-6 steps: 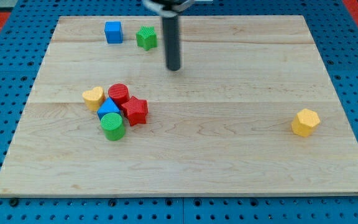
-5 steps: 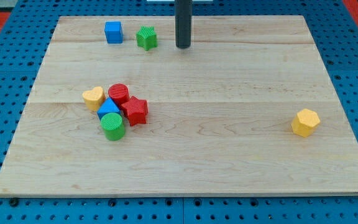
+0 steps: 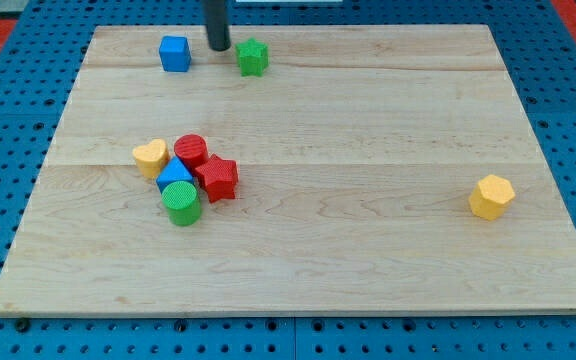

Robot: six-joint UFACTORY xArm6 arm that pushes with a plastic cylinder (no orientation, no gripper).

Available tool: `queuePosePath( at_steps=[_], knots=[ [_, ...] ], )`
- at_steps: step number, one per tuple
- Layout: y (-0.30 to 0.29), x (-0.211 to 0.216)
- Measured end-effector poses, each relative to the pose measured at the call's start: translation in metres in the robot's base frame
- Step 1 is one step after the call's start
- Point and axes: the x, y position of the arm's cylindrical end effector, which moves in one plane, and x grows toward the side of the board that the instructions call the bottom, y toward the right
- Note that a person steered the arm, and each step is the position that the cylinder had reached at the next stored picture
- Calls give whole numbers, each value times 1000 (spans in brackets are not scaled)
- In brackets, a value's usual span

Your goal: Push the green star to the down a bit

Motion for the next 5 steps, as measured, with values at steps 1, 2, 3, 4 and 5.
queuePosePath(
  at_steps=[1, 2, 3, 4, 5],
  knots=[
    [58, 37],
    [60, 95],
    [25, 77],
    [-15, 58],
    [-34, 46]
  ],
)
